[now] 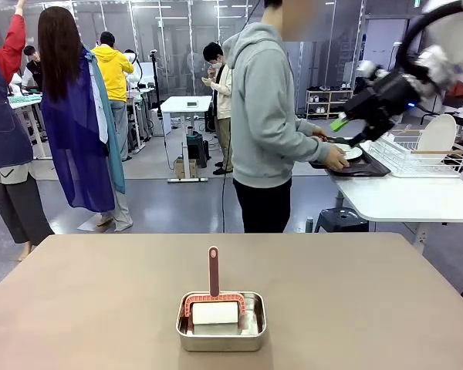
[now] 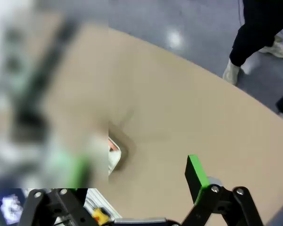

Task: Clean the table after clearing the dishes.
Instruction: When the right (or left) Handle tray is removed, use the right hand (or left hand) to clean the right (or left) side of the table with the Lint Roller.

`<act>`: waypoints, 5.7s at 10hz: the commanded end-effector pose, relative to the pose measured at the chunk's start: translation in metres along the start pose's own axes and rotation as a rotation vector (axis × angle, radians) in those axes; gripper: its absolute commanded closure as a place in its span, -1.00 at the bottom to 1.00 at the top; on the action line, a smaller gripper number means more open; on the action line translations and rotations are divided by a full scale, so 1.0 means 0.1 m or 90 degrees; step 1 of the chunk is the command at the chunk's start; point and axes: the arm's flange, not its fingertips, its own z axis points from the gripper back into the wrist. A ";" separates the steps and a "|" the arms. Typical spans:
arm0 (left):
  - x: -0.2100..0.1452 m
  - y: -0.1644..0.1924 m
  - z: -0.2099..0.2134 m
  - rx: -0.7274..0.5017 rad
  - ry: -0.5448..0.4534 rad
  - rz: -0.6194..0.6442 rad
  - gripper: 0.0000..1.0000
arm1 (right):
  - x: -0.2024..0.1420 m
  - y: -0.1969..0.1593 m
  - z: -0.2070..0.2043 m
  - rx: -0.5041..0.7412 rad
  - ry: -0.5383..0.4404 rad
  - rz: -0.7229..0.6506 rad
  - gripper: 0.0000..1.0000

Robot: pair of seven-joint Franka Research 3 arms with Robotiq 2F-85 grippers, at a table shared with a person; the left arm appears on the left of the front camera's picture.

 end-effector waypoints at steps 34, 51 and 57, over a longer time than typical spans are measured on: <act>-0.07 -0.02 -0.02 0.006 0.004 -0.005 -0.87 | 0.03 1.93 -3.78 -0.004 0.550 0.624 -1.00; -0.07 -0.02 -0.02 0.006 0.004 -0.005 -0.87 | -0.26 1.85 -4.26 0.068 0.616 0.574 1.00; -0.07 -0.02 -0.02 0.006 0.004 -0.005 -0.87 | -0.44 2.03 -3.80 0.046 0.581 0.530 1.00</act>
